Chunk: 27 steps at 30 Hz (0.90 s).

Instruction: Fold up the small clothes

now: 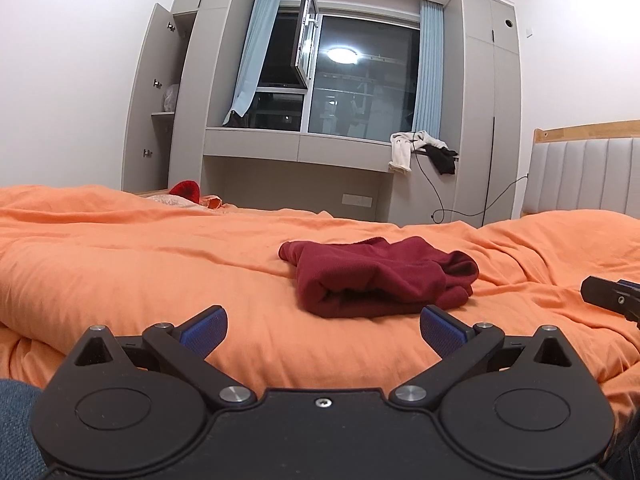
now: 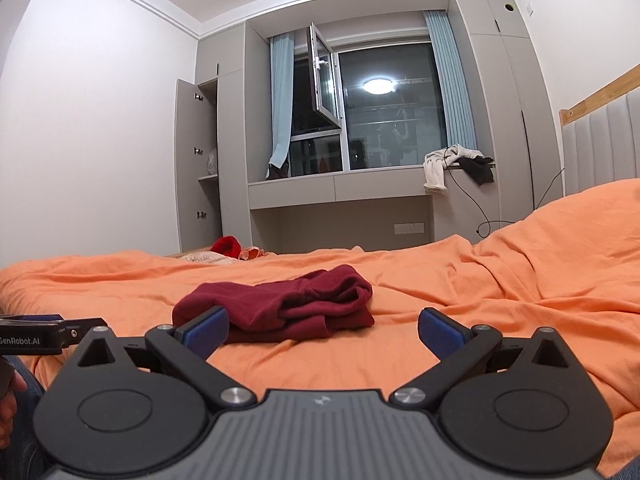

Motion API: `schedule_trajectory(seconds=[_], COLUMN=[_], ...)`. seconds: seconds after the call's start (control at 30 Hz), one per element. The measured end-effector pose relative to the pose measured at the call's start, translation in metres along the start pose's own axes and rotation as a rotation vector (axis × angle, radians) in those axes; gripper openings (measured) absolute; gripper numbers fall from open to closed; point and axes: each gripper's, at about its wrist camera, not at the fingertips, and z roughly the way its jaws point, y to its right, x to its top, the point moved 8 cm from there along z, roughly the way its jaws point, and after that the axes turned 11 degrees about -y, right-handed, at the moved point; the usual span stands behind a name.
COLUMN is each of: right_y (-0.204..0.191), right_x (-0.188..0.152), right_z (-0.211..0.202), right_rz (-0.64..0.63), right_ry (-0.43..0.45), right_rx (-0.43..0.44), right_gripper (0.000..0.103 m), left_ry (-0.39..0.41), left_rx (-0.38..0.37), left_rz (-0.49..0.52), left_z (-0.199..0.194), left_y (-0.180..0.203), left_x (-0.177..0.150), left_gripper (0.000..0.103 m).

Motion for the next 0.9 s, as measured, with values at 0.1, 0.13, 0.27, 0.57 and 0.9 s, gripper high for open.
schedule_trajectory(seconds=[0.1,0.13,0.27,0.57,0.9], right_y=[0.0015,0.0020,0.0031,0.0033,0.0041], right_x=[-0.0018,-0.0019,-0.0043,-0.0061,-0.0057], right_z=[0.0001,0.0003,0.0009,0.0022,0.0023], right_rz=[-0.004,-0.004,-0.005,-0.023,-0.022], right_ry=[-0.003,-0.004,-0.014,-0.021,-0.021], right_rx=[-0.009,-0.011,-0.019,-0.023,-0.023], right_gripper=[0.103,0.103,0.103,0.103,0.103], left_ry=[-0.004,-0.005,-0.007,-0.013,-0.016], left_rx=[0.002,0.003,0.004,0.006,0.007], left_rz=[0.006,0.008,0.004,0.010,0.017], left_z=[0.0000,0.0002,0.0010,0.0037,0.0056], left_y=[0.0005,0.0007,0.0010,0.0020,0.0027], left_x=[-0.0022,-0.0024,-0.0029,-0.0022,-0.0029], left_gripper=[0.102,0.102,0.102,0.102,0.102])
